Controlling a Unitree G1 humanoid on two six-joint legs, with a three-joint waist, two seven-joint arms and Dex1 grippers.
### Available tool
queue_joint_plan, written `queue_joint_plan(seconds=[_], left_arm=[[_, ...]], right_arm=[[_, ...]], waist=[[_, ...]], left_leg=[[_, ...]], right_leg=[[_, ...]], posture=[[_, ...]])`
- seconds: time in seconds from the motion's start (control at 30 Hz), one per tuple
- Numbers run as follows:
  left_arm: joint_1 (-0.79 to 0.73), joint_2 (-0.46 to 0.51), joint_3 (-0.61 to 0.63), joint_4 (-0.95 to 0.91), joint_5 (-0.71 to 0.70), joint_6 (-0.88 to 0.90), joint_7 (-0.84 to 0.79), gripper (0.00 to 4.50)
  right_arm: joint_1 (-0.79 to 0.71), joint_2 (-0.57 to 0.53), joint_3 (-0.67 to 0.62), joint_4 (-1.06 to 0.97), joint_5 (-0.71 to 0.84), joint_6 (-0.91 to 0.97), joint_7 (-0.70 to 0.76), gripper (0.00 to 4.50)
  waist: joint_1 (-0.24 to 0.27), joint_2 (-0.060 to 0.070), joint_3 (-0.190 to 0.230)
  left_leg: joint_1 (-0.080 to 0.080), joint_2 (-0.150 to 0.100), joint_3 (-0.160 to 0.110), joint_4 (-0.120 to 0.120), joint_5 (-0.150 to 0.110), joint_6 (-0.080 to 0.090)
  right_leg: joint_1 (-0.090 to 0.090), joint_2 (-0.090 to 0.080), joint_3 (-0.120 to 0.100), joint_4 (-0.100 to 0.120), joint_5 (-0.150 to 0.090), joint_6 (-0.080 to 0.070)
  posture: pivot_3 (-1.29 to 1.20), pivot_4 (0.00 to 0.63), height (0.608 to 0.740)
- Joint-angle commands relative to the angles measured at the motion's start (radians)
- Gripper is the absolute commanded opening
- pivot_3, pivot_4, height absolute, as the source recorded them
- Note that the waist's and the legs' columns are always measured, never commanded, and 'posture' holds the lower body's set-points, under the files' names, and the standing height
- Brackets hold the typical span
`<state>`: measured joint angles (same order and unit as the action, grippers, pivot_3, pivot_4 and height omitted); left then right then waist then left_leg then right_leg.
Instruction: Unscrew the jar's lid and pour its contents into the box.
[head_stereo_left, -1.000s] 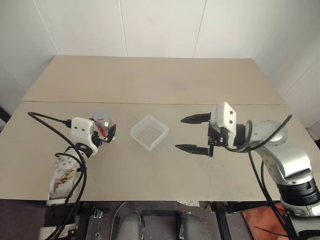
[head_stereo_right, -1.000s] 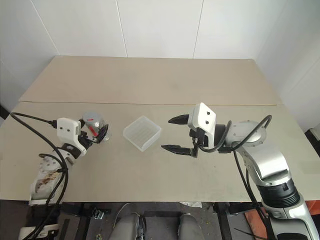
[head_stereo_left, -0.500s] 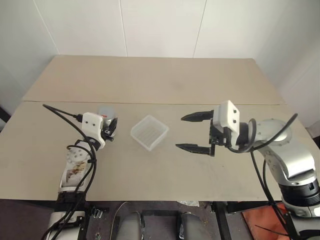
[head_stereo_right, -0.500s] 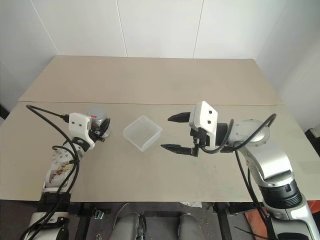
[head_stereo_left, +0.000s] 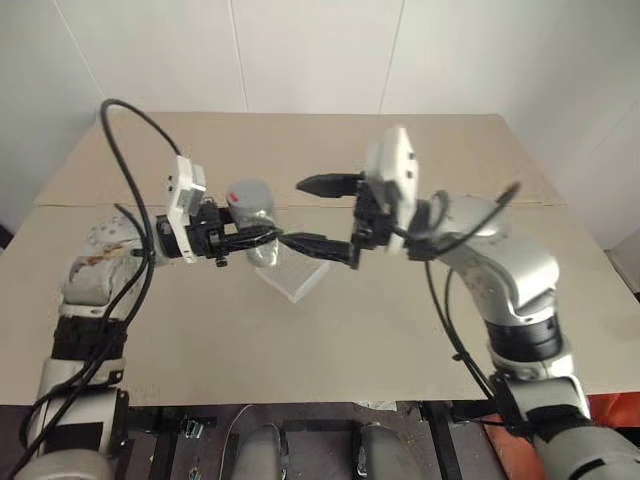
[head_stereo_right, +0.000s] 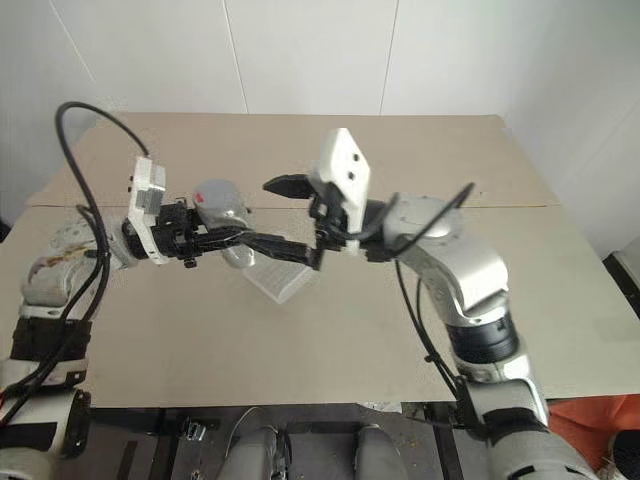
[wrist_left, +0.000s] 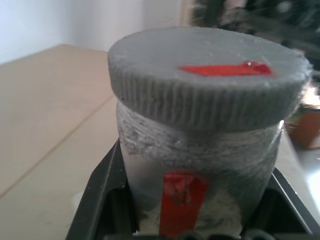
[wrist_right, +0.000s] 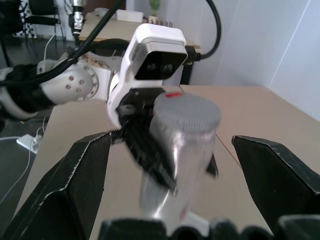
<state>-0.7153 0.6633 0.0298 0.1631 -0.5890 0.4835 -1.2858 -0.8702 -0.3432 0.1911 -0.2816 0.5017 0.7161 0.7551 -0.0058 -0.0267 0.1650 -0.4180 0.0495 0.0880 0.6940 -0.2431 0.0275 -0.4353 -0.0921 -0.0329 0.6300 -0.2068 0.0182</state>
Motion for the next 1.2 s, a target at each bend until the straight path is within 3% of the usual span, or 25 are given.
queue_joint_plan(seconds=[0.03, 0.43, 0.53, 0.67, 0.77, 0.83, 1.0, 1.17, 1.2], left_arm=[[-0.065, -0.020, -0.037, 0.043, 0.033, -0.060, -0.073, 1.93], [-0.095, -0.064, -0.044, 0.120, 0.099, -0.197, -0.138, 1.93], [-0.088, -0.056, -0.043, 0.112, 0.100, -0.200, -0.143, 1.93], [-0.081, -0.050, -0.034, 0.094, 0.088, -0.198, -0.162, 1.93], [-0.099, -0.043, -0.018, 0.081, 0.044, -0.161, -0.204, 1.93], [-0.109, -0.030, -0.008, 0.058, -0.001, -0.119, -0.256, 1.93], [-0.116, 0.024, -0.013, -0.036, -0.131, 0.013, -0.327, 1.93], [-0.100, 0.067, -0.046, -0.105, -0.165, 0.011, -0.329, 1.93], [-0.095, 0.059, -0.041, -0.105, -0.148, 0.002, -0.327, 1.93]], right_arm=[[-0.066, 0.050, 0.005, 0.026, -0.019, 0.045, -0.070, 4.50], [-0.120, 0.092, 0.010, 0.108, -0.030, 0.105, -0.081, 4.50], [-0.122, 0.099, 0.006, 0.123, -0.028, 0.095, -0.075, 4.00], [-0.139, 0.105, -0.029, 0.154, 0.039, 0.113, -0.010, 2.75], [-0.143, 0.070, -0.028, 0.189, 0.097, 0.052, 0.181, 2.75], [-0.146, 0.036, -0.007, 0.234, 0.110, -0.048, 0.385, 2.75], [-0.265, 0.044, 0.055, 0.482, 0.116, -0.257, 0.798, 2.75], [-0.373, 0.053, 0.118, 0.673, 0.150, -0.379, 0.859, 2.75], [-0.381, 0.059, 0.111, 0.700, 0.137, -0.395, 0.859, 3.10]], waist=[[0.000, 0.000, 0.000], [-0.007, 0.000, 0.000], [-0.007, 0.000, 0.000], [-0.006, 0.000, 0.000], [-0.005, 0.000, 0.000], [-0.005, 0.000, 0.000], [-0.017, 0.000, 0.000], [-0.020, 0.001, 0.001], [-0.018, 0.001, 0.001]], left_leg=[[-0.001, 0.000, 0.000, 0.000, 0.000, 0.000], [-0.005, 0.000, -0.001, 0.001, 0.000, 0.000], [-0.005, 0.000, -0.001, 0.000, 0.000, 0.000], [-0.005, 0.000, -0.001, 0.001, 0.000, 0.000], [-0.006, 0.000, -0.001, 0.001, 0.000, 0.000], [-0.006, 0.000, -0.002, 0.001, 0.000, 0.000], [-0.005, 0.000, -0.002, 0.001, 0.000, 0.000], [-0.004, 0.001, -0.003, 0.000, 0.000, 0.000], [-0.004, 0.001, -0.003, 0.000, 0.000, 0.000]], right_leg=[[-0.001, 0.000, 0.000, 0.000, 0.000, 0.000], [-0.004, 0.000, -0.001, 0.001, 0.000, 0.000], [-0.004, 0.000, -0.001, 0.001, 0.000, 0.000], [-0.004, 0.000, -0.001, 0.001, 0.000, 0.000], [-0.004, 0.000, -0.001, 0.001, 0.000, 0.000], [-0.004, 0.000, -0.001, 0.001, 0.000, 0.000], [-0.004, 0.001, -0.001, 0.001, 0.000, 0.001], [-0.004, 0.002, 0.000, 0.002, 0.000, 0.000], [-0.004, 0.001, 0.000, 0.002, 0.000, 0.000]], posture=[[0.00, 0.150, 0.740], [0.00, 0.150, 0.740], [0.00, 0.150, 0.740], [0.00, 0.150, 0.740], [0.00, 0.150, 0.740], [0.00, 0.150, 0.740], [0.00, 0.150, 0.740], [0.00, 0.150, 0.740], [0.00, 0.150, 0.740]])
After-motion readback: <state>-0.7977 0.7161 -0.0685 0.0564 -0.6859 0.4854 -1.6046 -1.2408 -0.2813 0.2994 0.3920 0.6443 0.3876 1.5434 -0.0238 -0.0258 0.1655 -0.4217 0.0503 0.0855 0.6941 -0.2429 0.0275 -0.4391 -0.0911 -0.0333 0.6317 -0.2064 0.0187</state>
